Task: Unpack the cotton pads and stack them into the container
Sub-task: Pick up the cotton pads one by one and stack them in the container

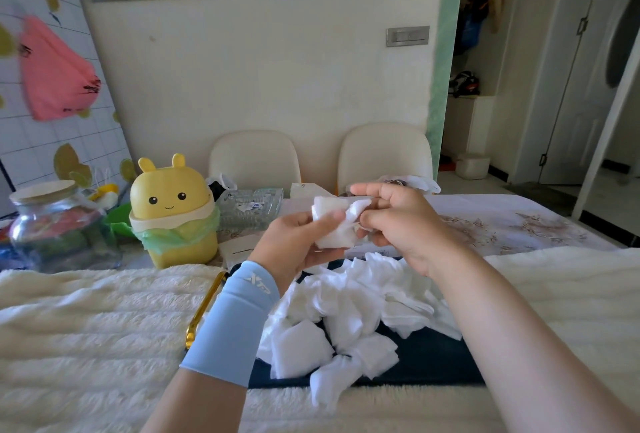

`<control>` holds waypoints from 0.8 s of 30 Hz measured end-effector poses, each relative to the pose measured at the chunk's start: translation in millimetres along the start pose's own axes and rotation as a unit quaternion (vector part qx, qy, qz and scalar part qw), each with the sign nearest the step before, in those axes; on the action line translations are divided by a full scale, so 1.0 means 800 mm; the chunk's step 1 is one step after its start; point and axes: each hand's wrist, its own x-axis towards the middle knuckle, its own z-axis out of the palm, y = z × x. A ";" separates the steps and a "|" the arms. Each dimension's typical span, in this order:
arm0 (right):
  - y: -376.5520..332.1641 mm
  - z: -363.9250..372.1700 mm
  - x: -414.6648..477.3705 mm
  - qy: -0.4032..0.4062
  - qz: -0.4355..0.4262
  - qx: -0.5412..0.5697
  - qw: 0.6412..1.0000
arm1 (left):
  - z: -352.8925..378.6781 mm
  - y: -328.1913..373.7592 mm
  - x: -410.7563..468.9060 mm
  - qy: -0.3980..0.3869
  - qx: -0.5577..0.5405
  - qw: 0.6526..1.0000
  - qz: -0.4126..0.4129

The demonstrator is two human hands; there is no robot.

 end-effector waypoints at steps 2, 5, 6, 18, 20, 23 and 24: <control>-0.002 0.000 0.000 -0.001 0.005 0.004 1.000 | -0.002 -0.003 0.000 0.015 0.050 0.998 0.023; -0.005 -0.005 -0.001 -0.033 0.006 -0.005 0.999 | -0.002 -0.004 0.000 0.027 0.073 0.997 0.027; -0.006 -0.006 -0.003 -0.044 0.003 -0.018 0.999 | -0.002 -0.004 0.000 0.029 0.076 0.996 0.028; 0.005 -0.007 0.003 0.063 -0.084 -0.050 0.993 | -0.002 -0.005 -0.002 0.009 0.083 0.996 0.029; 0.003 -0.006 0.002 0.055 -0.109 -0.033 0.992 | -0.001 -0.006 -0.002 0.002 0.094 0.995 0.023; -0.002 -0.006 -0.001 0.060 -0.144 0.014 0.988 | -0.002 -0.007 -0.001 0.006 0.098 0.995 0.011; -0.004 -0.006 -0.001 0.066 -0.150 0.023 0.986 | -0.002 -0.007 0.000 0.002 0.089 0.996 0.003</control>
